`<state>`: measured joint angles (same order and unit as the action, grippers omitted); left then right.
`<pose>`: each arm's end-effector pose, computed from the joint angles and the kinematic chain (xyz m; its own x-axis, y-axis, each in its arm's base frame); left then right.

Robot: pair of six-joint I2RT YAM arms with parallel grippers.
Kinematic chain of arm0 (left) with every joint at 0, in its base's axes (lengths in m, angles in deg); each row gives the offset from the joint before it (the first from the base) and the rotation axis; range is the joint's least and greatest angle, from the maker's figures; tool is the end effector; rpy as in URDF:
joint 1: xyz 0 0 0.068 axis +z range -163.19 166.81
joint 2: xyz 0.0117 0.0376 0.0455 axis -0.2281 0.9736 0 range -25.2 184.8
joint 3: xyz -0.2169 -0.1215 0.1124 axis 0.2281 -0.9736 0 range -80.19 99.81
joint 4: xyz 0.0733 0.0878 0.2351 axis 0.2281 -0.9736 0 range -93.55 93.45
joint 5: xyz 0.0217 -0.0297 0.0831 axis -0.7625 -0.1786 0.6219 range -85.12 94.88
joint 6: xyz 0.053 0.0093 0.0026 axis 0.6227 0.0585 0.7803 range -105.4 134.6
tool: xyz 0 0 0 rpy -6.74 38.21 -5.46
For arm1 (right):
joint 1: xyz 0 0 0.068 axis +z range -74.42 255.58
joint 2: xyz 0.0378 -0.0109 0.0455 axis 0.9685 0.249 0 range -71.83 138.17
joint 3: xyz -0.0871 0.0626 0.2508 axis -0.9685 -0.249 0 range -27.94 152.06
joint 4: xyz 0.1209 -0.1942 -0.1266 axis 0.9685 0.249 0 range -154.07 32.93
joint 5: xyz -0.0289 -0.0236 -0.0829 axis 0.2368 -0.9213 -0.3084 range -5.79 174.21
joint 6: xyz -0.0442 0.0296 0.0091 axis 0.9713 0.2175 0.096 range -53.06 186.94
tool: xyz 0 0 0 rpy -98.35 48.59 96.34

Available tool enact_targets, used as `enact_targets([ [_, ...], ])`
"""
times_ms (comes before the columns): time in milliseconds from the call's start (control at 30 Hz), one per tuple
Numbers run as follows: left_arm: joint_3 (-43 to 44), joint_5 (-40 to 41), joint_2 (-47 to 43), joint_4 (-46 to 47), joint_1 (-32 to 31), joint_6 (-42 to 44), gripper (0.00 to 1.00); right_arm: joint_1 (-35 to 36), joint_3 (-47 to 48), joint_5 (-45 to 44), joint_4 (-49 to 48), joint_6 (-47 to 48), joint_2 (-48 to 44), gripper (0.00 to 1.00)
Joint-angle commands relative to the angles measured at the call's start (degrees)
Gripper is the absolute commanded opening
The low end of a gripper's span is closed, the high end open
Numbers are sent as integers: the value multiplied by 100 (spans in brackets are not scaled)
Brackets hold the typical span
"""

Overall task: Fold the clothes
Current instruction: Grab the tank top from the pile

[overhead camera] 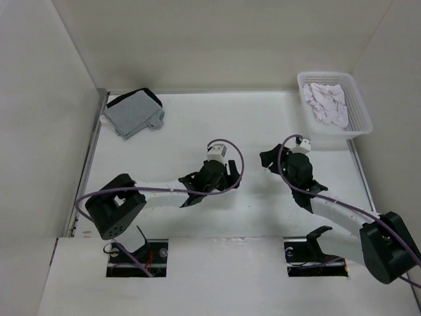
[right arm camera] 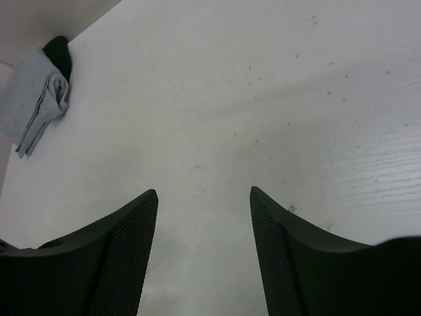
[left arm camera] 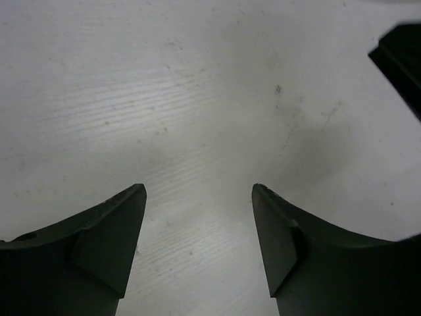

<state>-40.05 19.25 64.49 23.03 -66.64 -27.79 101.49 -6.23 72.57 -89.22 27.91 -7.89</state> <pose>0.1959 -0.2495 0.1758 -0.6580 -0.2091 -0.7234 0.2798 0.8240 -0.4926 0.2099 0.0940 0.1983 -0.3656 0.5082 -0.7798 -0.0313 0.8306 0.5560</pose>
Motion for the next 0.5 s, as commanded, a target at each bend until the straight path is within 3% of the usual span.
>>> enact_targets([
  [0,64,-267,-135,213,-319,337,66,32,692,-338,254,52,-92,61],
  [33,21,-320,-179,231,-345,346,66,-3,850,-339,386,79,-119,55],
  [167,-287,-303,-355,608,-398,468,64,-406,1702,-348,852,360,-111,15],
  [200,-366,-277,-460,696,-442,538,63,-503,1887,-357,949,395,-58,9],
  [333,-823,56,-979,1399,-662,960,59,-1188,2775,-409,1178,606,477,1],
  [467,-1078,198,-1199,1637,-522,1075,41,-2215,3802,-514,1310,826,1547,1],
])
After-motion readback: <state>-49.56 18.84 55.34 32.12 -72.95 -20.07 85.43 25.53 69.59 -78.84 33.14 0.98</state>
